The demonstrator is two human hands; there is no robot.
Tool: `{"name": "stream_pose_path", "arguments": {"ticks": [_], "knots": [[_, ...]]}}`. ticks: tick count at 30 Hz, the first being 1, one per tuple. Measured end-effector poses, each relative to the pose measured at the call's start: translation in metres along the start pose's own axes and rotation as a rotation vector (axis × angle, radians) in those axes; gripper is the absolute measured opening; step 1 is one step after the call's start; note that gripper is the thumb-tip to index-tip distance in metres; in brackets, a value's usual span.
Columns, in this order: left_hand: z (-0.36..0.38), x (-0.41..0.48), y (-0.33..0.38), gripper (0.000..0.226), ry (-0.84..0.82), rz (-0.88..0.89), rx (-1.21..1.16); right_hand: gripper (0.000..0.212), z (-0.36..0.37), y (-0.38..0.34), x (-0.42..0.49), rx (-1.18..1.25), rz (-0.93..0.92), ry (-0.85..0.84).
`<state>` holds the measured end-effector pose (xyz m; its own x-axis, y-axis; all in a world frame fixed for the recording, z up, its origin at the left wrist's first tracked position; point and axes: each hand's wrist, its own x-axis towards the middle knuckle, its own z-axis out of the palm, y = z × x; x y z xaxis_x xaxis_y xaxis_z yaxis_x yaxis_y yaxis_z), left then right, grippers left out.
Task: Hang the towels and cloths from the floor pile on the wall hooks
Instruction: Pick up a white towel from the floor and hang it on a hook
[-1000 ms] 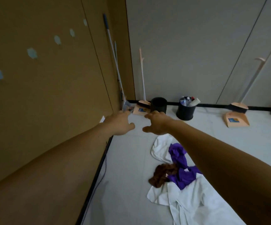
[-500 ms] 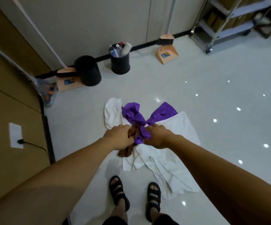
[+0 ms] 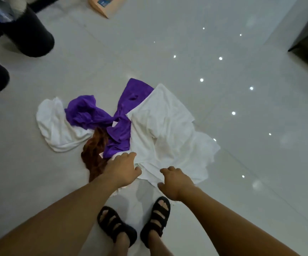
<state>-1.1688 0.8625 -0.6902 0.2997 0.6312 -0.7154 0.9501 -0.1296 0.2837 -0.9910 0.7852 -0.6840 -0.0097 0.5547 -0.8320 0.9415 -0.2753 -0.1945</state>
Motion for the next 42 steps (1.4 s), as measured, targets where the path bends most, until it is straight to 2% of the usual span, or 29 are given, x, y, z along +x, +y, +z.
{"name": "stream_pose_path", "arguments": {"ticks": [7,13,17,20,22,25,27,30,32,34,37,39,42], "knots": [[0.12,0.15,-0.006,0.059,-0.041,0.114,0.035,0.044,0.09,0.095,0.148,0.094,0.159,0.042],[0.201,0.246,-0.03,0.059,-0.077,0.142,0.084,0.047,0.171,0.154,0.258,-0.012,0.229,0.141],[0.237,0.272,-0.039,0.057,-0.069,0.167,0.08,0.054,0.213,0.17,0.294,-0.208,0.217,0.211],[0.25,0.27,-0.044,0.059,-0.089,0.173,0.062,0.039,0.224,0.174,0.305,-0.286,0.199,0.337],[0.244,0.262,-0.045,0.06,-0.089,0.163,0.05,0.027,0.212,0.173,0.303,-0.134,0.216,0.402],[0.214,0.244,-0.039,0.061,-0.076,0.151,0.022,0.021,0.169,0.165,0.279,0.447,0.239,0.44],[0.184,0.226,-0.026,0.062,-0.065,0.178,-0.009,0.029,0.131,0.15,0.25,0.606,0.128,0.449],[0.125,0.195,0.004,0.064,0.007,0.26,-0.058,0.034,0.068,0.118,0.198,0.647,-0.113,0.43],[0.077,0.169,0.022,0.065,0.05,0.323,-0.098,0.029,0.021,0.094,0.16,0.665,-0.223,0.402],[0.025,0.141,0.034,0.053,0.069,0.388,-0.116,0.027,-0.03,0.069,0.116,0.721,-0.287,0.431],[-0.056,0.089,0.046,0.021,0.116,0.405,-0.197,0.026,-0.102,0.035,0.052,0.689,-0.378,0.564],[-0.11,0.05,0.049,0.015,0.138,0.409,-0.293,0.011,-0.146,0.013,0.011,0.628,-0.4,0.614],[-0.186,-0.015,0.046,0.019,0.164,0.431,-0.33,0.014,-0.204,-0.024,-0.043,0.492,-0.389,0.57]]}}
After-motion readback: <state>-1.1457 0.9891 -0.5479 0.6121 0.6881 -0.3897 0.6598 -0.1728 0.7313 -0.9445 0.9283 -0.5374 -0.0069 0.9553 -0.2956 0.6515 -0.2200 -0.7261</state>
